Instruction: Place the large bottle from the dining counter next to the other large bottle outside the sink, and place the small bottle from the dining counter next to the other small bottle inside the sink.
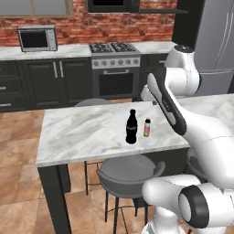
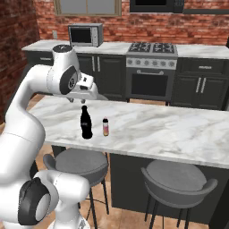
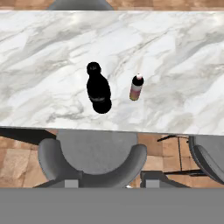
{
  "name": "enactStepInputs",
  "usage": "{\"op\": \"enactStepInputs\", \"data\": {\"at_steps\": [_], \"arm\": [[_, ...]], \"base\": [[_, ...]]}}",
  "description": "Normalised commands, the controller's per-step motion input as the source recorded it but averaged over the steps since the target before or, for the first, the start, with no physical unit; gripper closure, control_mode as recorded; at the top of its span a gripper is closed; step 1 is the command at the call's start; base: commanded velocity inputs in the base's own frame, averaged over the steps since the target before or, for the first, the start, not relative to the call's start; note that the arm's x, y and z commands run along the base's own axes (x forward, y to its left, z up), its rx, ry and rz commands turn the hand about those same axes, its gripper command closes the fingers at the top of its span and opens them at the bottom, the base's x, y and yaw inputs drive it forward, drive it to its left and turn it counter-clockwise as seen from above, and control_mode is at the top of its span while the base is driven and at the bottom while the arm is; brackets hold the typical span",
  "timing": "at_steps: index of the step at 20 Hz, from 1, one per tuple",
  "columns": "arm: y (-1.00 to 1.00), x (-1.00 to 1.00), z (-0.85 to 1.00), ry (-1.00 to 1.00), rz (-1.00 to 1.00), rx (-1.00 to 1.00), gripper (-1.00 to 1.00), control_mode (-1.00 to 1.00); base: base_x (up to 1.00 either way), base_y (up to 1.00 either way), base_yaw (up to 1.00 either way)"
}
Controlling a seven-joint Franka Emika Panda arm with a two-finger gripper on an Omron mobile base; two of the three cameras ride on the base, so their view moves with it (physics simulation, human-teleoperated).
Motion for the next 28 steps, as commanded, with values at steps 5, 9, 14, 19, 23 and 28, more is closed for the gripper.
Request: {"op": "enactStepInputs", "data": {"at_steps": [5,9,14,19,23,28], "arm": [[0.00,0.00,-0.11,0.00,0.00,0.00,-1.00,-1.00],[0.01,-0.02,-0.26,0.00,0.00,0.00,-1.00,-1.00],[0.08,-0.03,-0.17,0.00,0.00,-0.02,-1.00,-1.00],[0.11,-0.02,-0.04,-0.05,0.00,-0.04,-1.00,-1.00],[0.09,-0.10,-0.01,-0.12,0.01,-0.01,-1.00,-1.00],[0.10,-0.17,-0.20,-0.10,0.00,0.00,-1.00,-1.00]], "base": [[0.00,0.00,0.00],[0.00,0.00,0.00],[0.00,0.00,0.00],[0.00,0.00,0.00],[0.00,0.00,0.00],[0.00,0.00,0.00]]}}
